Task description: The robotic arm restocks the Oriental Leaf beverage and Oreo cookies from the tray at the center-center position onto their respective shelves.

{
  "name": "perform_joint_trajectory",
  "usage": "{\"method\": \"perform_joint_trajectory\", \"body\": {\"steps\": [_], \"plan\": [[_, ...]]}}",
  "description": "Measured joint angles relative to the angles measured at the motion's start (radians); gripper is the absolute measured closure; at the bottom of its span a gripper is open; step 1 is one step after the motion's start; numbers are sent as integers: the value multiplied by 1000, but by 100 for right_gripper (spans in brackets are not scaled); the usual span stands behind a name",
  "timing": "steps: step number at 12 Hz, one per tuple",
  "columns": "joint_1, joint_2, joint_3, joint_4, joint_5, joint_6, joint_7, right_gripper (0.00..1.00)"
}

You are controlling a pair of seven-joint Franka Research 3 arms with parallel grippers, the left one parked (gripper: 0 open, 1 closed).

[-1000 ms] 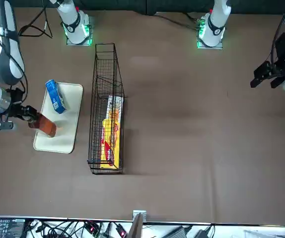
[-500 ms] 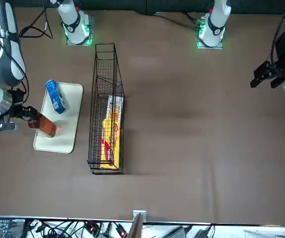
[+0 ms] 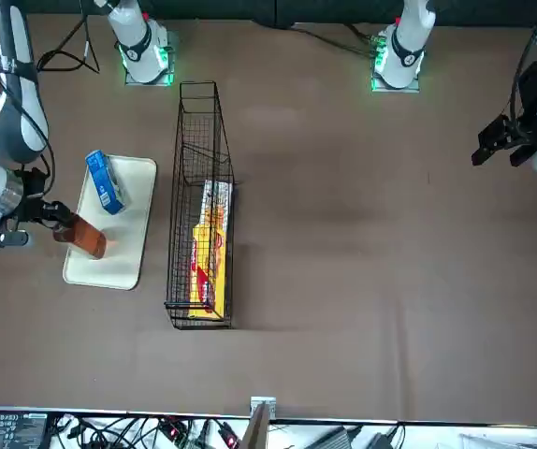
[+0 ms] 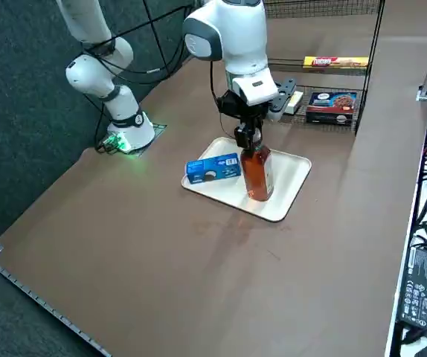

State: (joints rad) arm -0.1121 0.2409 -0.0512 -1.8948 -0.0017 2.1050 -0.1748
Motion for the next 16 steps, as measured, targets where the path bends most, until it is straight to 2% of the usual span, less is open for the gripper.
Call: {"method": "perform_joint_trajectory", "body": {"steps": [4,7,10,13,16], "plan": [[0,-1,2,5,1,-13,9,41],[3,-1,11,50,12,-94,26,41],[19,-15,21,151,93,-213,29,41],[23,-27,22,186,147,-246,-12,41],[19,-26,14,228,283,-297,-69,41]]}}
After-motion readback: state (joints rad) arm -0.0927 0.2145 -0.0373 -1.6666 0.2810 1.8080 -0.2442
